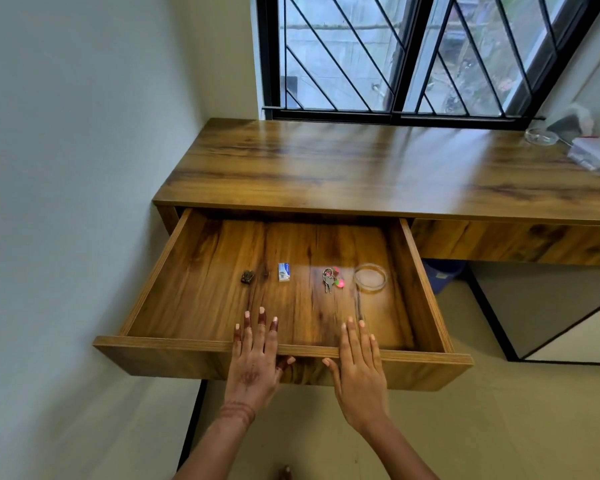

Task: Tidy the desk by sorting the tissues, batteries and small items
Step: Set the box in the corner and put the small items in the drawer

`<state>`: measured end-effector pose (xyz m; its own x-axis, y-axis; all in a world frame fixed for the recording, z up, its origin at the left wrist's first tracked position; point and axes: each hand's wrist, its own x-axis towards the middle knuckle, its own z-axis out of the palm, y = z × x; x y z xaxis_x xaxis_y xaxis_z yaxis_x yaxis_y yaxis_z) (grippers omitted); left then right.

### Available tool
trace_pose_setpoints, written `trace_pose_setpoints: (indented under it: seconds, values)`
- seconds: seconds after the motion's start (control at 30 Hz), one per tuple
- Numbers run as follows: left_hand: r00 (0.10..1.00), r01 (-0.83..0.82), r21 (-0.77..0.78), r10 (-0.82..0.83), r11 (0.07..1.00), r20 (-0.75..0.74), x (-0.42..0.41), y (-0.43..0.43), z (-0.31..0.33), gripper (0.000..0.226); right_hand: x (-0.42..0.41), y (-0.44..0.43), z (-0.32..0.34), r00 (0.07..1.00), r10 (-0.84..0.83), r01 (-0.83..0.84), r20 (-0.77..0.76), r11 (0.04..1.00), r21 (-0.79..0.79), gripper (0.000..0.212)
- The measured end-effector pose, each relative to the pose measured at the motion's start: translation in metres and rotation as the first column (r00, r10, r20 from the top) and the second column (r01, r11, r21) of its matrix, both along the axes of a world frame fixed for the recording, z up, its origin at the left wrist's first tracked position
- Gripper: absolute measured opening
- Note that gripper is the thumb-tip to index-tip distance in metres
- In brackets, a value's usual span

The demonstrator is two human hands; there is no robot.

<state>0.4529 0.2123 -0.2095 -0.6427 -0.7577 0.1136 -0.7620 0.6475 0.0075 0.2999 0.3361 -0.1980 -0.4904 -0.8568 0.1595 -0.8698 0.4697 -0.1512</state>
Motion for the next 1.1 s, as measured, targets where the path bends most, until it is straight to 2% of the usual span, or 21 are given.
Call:
trace_pose_setpoints:
  seconds: [0.23,0.57,0.73,0.77,0.87,0.9,1.0,1.1]
  values:
    - [0.999,0.006,-0.031,-0.007,1.000,-0.034,-0.038,-0.056,-0.001,0.084,-0.038,-0.054,0.000,1.000,0.017,-0.018,-0.026,1.000,-0.019,0.065]
    - [0.990,0.062,-0.089,-0.072,0.994,-0.119,-0.102,-0.148,0.002,0.070,-0.103,-0.143,0.001,0.997,0.027,-0.030,-0.070,0.999,-0.043,0.056]
    - [0.983,0.092,-0.106,-0.107,0.990,-0.147,-0.123,-0.182,0.004,0.066,-0.134,-0.176,-0.001,0.976,0.103,-0.112,-0.194,0.993,-0.031,0.052]
    - [0.982,0.091,-0.117,-0.109,0.989,-0.155,-0.127,-0.188,0.004,0.065,-0.140,-0.182,-0.001,0.971,0.115,-0.127,-0.211,0.991,-0.045,0.053]
    - [0.980,0.106,-0.149,-0.128,0.983,-0.151,-0.137,-0.204,0.002,0.063,-0.154,-0.199,0.002,0.966,0.127,-0.135,-0.227,0.991,-0.022,0.082]
    - [0.980,0.113,-0.169,-0.138,0.979,-0.147,-0.140,-0.209,0.001,0.063,-0.157,-0.204,0.004,0.960,0.129,-0.136,-0.249,0.991,-0.011,0.084]
    - [0.976,0.133,-0.197,-0.163,0.971,-0.143,-0.150,-0.225,0.002,0.075,-0.168,-0.221,0.006,0.938,0.133,-0.155,-0.320,0.987,-0.043,0.062]
    - [0.977,0.170,-0.217,-0.194,0.961,-0.091,-0.158,-0.242,0.003,0.085,-0.176,-0.237,0.009,0.950,0.091,-0.093,-0.300,0.996,0.005,0.070]
